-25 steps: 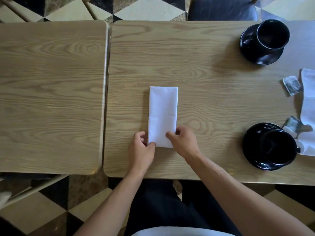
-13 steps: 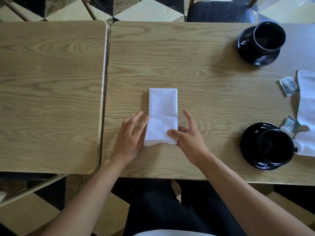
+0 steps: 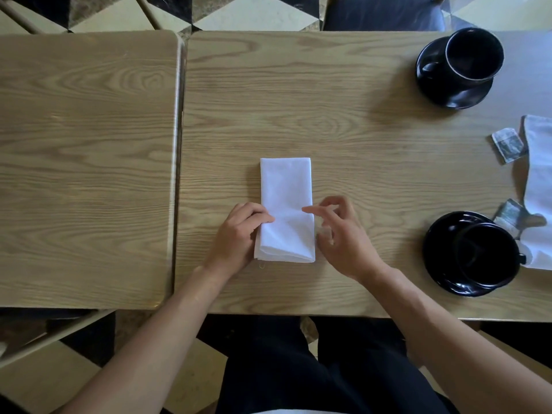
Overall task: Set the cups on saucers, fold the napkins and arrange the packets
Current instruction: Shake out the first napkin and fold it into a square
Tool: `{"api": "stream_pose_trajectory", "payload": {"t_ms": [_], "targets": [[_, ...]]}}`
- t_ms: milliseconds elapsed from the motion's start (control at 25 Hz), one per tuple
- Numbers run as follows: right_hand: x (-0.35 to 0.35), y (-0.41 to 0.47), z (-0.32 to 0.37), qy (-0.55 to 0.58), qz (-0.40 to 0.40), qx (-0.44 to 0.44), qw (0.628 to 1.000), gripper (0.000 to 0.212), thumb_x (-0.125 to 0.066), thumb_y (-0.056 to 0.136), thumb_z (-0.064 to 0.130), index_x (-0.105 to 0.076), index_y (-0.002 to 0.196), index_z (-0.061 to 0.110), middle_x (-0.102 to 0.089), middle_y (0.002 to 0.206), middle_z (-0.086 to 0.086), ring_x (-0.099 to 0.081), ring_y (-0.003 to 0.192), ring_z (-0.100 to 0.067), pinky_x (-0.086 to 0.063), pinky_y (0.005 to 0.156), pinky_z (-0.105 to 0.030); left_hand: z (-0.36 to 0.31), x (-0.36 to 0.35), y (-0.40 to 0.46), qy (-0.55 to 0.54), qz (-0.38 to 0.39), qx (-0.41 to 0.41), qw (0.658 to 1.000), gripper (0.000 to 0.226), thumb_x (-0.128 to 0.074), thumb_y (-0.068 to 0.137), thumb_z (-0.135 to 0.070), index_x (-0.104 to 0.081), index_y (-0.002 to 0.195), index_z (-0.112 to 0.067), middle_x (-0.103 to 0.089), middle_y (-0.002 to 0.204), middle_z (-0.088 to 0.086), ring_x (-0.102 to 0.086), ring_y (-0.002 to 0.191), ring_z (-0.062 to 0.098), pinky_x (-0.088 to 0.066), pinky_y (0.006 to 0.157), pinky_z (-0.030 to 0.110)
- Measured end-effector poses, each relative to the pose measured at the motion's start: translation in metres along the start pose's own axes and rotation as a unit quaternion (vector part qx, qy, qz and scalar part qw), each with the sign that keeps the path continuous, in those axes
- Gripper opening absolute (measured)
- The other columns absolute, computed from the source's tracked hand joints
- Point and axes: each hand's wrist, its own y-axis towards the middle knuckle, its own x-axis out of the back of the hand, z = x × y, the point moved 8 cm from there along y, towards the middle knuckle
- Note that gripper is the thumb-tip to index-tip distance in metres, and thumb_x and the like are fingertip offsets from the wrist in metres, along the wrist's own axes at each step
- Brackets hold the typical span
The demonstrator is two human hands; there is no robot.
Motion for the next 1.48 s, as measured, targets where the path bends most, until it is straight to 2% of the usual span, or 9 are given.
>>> {"api": "stream_pose_trajectory", "payload": {"t_ms": [200,360,560,720,920,1120,1240,1320,1480], "targets": [[-0.009,0.001,0.011,-0.094,0.006,0.110,0.989,0.037,-0.077,0.085,0.010,-0.070,0.121,0.016,-0.058,0.135,-0.003,-0.060,0.104,-0.021,-0.054,0.084,-0.036,-0.002,0.001,0.000,0.013,-0.004,0.003,1.000,0.026,-0.073,0.076,0.016,-0.074,0.098,0.002,-0.068,0.100,0.015,-0.061,0.088,0.035,-0.052,0.077,0.044],[-0.006,0.000,0.008,-0.059,0.012,0.117,0.991,0.034,-0.053,0.097,0.018,-0.066,0.126,0.008,-0.065,0.131,-0.004,-0.059,0.116,-0.024,-0.049,0.096,-0.034,0.001,0.004,0.000,-0.011,0.002,0.010,1.000,0.027,-0.073,0.078,0.010,-0.074,0.103,0.001,-0.070,0.104,0.013,-0.064,0.092,0.033,-0.052,0.081,0.042],[-0.003,0.014,-0.002,0.032,-0.013,-0.004,0.999,0.010,-0.055,0.104,0.021,-0.064,0.106,0.025,-0.065,0.090,0.013,-0.057,0.080,-0.005,-0.043,0.070,-0.029,0.025,0.008,0.000,-0.128,0.048,0.140,0.981,0.028,-0.074,0.084,-0.020,-0.073,0.112,-0.022,-0.074,0.099,-0.005,-0.067,0.089,0.016,-0.054,0.080,0.035],[0.001,0.031,-0.008,0.058,-0.048,-0.120,0.990,0.032,-0.044,0.106,0.038,-0.043,0.079,0.021,-0.058,0.064,-0.003,-0.058,0.064,-0.027,-0.047,0.063,-0.044,0.042,0.006,0.017,-0.147,0.047,0.254,0.955,0.014,-0.058,0.100,-0.035,-0.066,0.088,-0.034,-0.067,0.068,-0.008,-0.059,0.064,0.004,-0.042,0.062,0.032],[0.000,0.054,-0.004,0.023,-0.039,-0.218,0.975,0.033,-0.034,0.106,0.042,-0.043,0.083,0.020,-0.061,0.064,-0.004,-0.066,0.059,-0.032,-0.048,0.054,-0.043,0.042,-0.003,0.044,-0.012,0.044,0.320,0.946,0.025,-0.039,0.106,-0.036,-0.044,0.087,-0.019,-0.053,0.066,-0.001,-0.052,0.073,0.036,-0.038,0.063,0.043],[0.002,0.066,-0.011,0.047,-0.028,-0.311,0.949,0.031,-0.038,0.096,0.033,-0.051,0.075,0.014,-0.066,0.064,-0.004,-0.067,0.050,-0.021,-0.034,0.043,-0.024,0.042,-0.003,0.046,0.047,-0.001,0.362,0.931,0.033,-0.039,0.104,-0.040,-0.046,0.082,-0.016,-0.063,0.075,0.009,-0.054,0.075,0.037,-0.034,0.060,0.041],[0.006,0.062,-0.011,0.030,-0.073,-0.328,0.941,0.027,-0.045,0.091,0.034,-0.051,0.071,0.017,-0.061,0.066,0.003,-0.059,0.062,-0.024,-0.036,0.049,-0.030,0.037,0.000,0.048,0.057,-0.049,0.353,0.933,0.034,-0.047,0.101,-0.038,-0.049,0.077,-0.014,-0.062,0.079,0.008,-0.058,0.078,0.038,-0.041,0.062,0.042],[0.013,0.062,-0.007,-0.008,-0.128,-0.302,0.945,0.019,-0.051,0.093,0.036,-0.058,0.092,0.018,-0.063,0.086,0.007,-0.056,0.073,-0.019,-0.038,0.059,-0.033,0.028,0.010,0.048,0.062,-0.120,0.312,0.940,0.024,-0.055,0.100,-0.031,-0.057,0.091,-0.008,-0.059,0.101,0.012,-0.058,0.092,0.035,-0.048,0.077,0.046],[0.022,0.061,0.034,-0.051,-0.245,-0.045,0.967,0.032,-0.057,0.095,0.012,-0.058,0.126,0.006,-0.056,0.125,-0.012,-0.056,0.105,-0.025,-0.048,0.090,-0.036,-0.007,0.007,0.056,0.163,-0.171,0.093,0.967,0.035,-0.058,0.097,-0.012,-0.058,0.127,0.006,-0.052,0.139,0.026,-0.046,0.132,0.042,-0.037,0.112,0.052]]}}
